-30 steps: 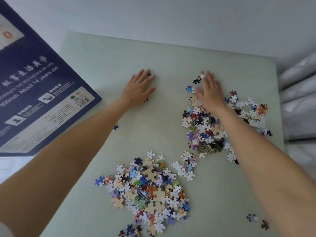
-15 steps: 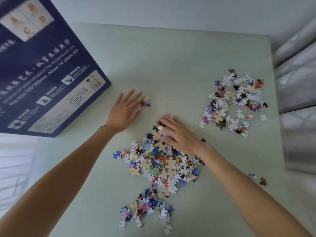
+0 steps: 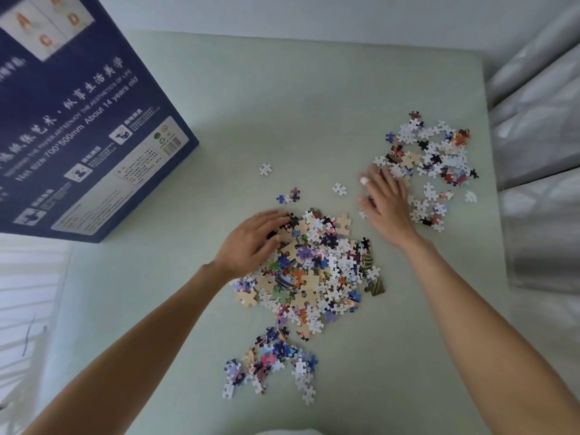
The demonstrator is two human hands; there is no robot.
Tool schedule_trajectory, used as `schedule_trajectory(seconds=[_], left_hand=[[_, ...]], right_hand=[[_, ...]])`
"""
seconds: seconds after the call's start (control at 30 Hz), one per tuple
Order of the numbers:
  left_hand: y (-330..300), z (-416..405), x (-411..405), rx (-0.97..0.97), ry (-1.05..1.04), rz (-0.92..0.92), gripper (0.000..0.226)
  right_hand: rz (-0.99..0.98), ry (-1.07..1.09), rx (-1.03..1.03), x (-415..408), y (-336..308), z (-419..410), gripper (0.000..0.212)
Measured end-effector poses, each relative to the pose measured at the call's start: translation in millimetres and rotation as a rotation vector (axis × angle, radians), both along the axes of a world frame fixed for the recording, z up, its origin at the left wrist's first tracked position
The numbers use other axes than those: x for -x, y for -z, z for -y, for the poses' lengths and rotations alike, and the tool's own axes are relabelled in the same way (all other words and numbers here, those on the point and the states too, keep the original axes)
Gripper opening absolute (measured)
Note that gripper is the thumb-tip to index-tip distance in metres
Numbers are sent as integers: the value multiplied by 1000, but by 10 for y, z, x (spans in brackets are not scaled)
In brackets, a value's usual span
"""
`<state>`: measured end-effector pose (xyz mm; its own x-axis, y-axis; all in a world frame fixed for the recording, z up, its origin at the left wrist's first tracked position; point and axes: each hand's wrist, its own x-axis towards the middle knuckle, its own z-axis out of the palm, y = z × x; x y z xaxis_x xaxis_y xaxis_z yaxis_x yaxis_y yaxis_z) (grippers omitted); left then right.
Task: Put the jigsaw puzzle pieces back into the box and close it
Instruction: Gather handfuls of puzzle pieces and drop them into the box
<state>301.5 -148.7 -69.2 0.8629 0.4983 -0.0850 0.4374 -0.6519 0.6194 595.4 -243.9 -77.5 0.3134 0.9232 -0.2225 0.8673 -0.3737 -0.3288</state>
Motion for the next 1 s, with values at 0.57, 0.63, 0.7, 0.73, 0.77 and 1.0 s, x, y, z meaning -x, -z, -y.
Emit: schedule_trajectory(seconds=[0.57,0.63,0.7,0.73,0.77,1.0], left_hand=[[-212,-32,-596,-92,57,-64,56],[-221,-180,-849,-141,69,-7,50],[-215,-347,-1191,-154,95,47,46],[-194,-431,-1428,-150,113,62,44],[-171,-506,-1629,-146,127,72,41],[234,-771,-3022,-250,143,-93,61]], right_hand=[[-301,24,-400,424,-454,535,26],[-226,119,-442,42,-454,550,28],[-151,201,-430,-350,-402,559,33],[-118,240,-406,-570,-350,555,36],[-90,270,-379,-737,-297,535,39],[-25,456,-182,-1646,79,288,63]])
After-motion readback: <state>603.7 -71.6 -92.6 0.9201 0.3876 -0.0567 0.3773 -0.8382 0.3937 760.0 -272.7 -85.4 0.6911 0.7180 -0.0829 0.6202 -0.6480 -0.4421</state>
